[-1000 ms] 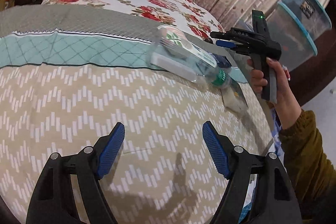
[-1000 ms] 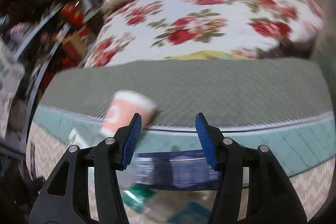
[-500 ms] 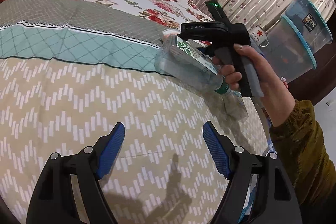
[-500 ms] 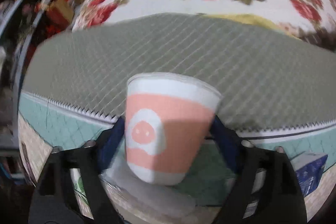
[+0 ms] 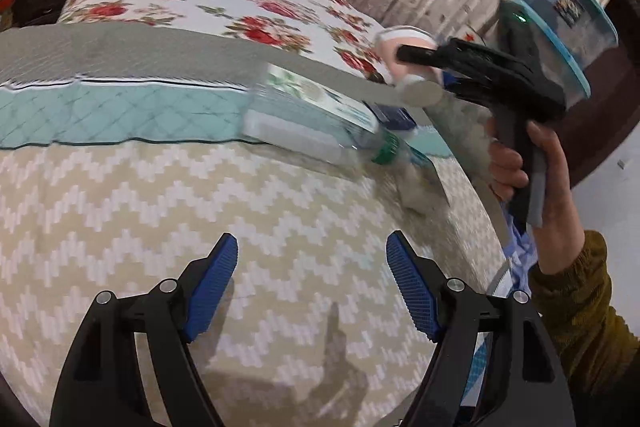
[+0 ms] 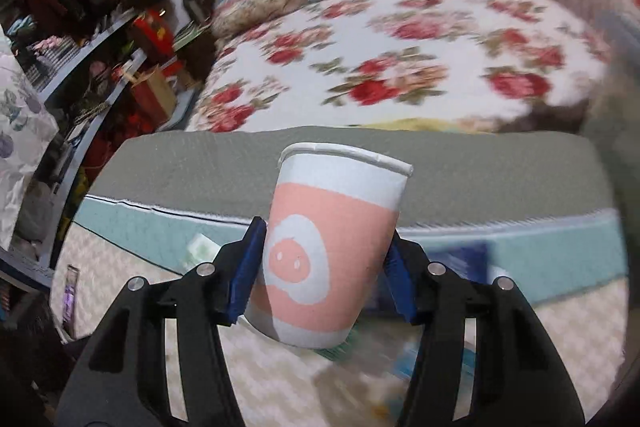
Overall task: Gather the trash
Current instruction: 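Move the right gripper to the pink paper cup and grasp it, then grasp the clear plastic bottle with the left gripper while the right gripper holds the cup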
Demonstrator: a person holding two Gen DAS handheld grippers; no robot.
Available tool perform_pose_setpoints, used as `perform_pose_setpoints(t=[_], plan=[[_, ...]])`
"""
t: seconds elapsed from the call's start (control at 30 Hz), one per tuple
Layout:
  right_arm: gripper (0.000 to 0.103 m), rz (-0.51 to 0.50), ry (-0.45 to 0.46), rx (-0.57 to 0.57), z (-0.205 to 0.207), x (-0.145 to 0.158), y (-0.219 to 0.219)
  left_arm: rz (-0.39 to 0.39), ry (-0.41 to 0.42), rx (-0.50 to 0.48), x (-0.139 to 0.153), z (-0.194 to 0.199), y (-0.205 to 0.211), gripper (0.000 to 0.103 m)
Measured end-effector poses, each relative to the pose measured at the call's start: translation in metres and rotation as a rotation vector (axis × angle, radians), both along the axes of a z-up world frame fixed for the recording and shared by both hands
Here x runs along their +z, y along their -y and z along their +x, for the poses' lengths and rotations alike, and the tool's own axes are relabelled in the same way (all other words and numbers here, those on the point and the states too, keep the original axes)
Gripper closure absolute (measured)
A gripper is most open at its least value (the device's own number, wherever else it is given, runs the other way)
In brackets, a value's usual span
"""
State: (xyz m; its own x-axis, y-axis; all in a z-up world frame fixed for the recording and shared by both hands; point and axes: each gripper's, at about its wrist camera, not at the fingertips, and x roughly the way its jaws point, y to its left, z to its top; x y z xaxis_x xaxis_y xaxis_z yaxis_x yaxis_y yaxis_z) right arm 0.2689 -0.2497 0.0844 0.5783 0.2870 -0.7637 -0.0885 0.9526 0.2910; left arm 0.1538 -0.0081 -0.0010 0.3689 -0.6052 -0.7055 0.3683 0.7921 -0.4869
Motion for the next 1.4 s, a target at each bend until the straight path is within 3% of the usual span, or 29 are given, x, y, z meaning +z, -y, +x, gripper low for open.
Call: perform_pose_setpoints(t=[0.17,0.27,0.43,0.57,0.7,0.8,0.83,0.93,1.07,1.13,1.17,1.23,1.33,1.4], plan=[[0.045,-0.098,0.097,-0.112,-0.018,-0.008,0.029,-0.009,-0.029,-0.029,-0.003,-0.002,0.027,0.03],[0.045,-0.174,0.155,-0.13,-0.022,-0.021,0.02,-0.001,-0.024,-0.024,0.001,-0.005,0.032,0.03],[0.045,-0.275,0.136,-0.084,-0.028,-0.047,-0.005,0.017,-0.028,0.019,0.002,-0.002,0.017,0.03],[0.045,-0.119,0.068,0.005,-0.051,-0.051,-0.023,0.0,-0.047,0.077,0.001,0.009,-0.003,0.029],[0.045,0.047,0.008,0.191,-0.091,-0.05,-0.066,-0.014,-0.053,0.136,0.004,0.02,-0.021,0.02],[0.045,0.103,0.042,0.232,-0.117,-0.04,-0.083,0.009,-0.032,0.152,0.01,0.032,-0.02,0.017],[0.045,0.122,0.051,0.215,-0.121,-0.038,-0.082,0.025,-0.02,0.144,0.012,0.036,-0.016,0.016],[0.044,0.17,0.077,0.137,-0.134,-0.037,-0.065,0.173,0.048,0.134,0.015,0.053,-0.002,0.016],[0.044,0.243,0.062,0.056,-0.152,-0.046,-0.043,0.305,0.155,0.139,0.039,0.079,-0.016,0.016],[0.043,0.243,0.051,0.033,-0.157,-0.05,-0.037,0.378,0.27,0.147,0.063,0.1,-0.027,0.014],[0.043,0.241,0.042,0.016,-0.159,-0.053,-0.033,0.403,0.322,0.138,0.075,0.12,-0.03,0.008],[0.043,0.256,0.026,-0.012,-0.157,-0.061,-0.029,0.444,0.371,0.146,0.091,0.173,-0.031,0.008],[0.043,0.284,-0.001,-0.061,-0.153,-0.077,-0.026,0.498,0.309,0.156,0.089,0.276,-0.005,0.01],[0.043,0.293,-0.008,-0.097,-0.149,-0.086,-0.023,0.567,0.29,0.082,0.066,0.323,0.047,0.016]])
